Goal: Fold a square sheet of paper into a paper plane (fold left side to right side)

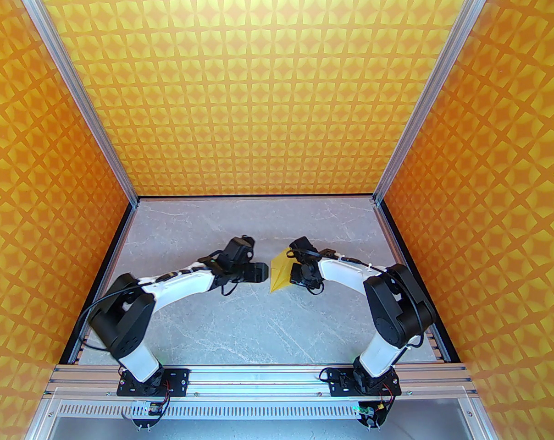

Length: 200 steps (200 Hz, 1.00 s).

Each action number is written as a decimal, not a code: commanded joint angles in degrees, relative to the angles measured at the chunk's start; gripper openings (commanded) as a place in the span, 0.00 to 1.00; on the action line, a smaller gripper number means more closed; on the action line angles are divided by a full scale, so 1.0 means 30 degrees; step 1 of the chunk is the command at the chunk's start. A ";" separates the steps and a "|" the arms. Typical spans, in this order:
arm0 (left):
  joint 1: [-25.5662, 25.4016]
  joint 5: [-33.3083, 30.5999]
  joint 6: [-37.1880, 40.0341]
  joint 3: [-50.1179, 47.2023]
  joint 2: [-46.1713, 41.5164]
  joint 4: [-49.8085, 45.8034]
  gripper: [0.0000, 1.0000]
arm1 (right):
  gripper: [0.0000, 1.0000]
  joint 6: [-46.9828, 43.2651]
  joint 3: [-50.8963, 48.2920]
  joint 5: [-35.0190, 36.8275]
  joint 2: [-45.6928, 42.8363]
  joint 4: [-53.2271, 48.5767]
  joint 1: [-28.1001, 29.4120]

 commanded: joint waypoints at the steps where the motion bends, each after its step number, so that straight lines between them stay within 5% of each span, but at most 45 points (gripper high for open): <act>1: -0.0343 0.1031 0.1180 0.1147 0.1140 0.0348 0.60 | 0.33 0.0185 -0.0636 -0.0892 -0.0687 0.1924 -0.0295; 43: -0.0410 0.1031 0.1739 0.2608 0.2968 0.0123 0.58 | 0.24 -0.0267 -0.1384 -0.2081 -0.0632 0.3598 -0.0849; 200: -0.1076 0.2335 0.2045 0.4245 0.5407 0.0963 0.45 | 0.23 -0.0584 -0.1148 -0.2713 0.0271 0.3709 -0.1241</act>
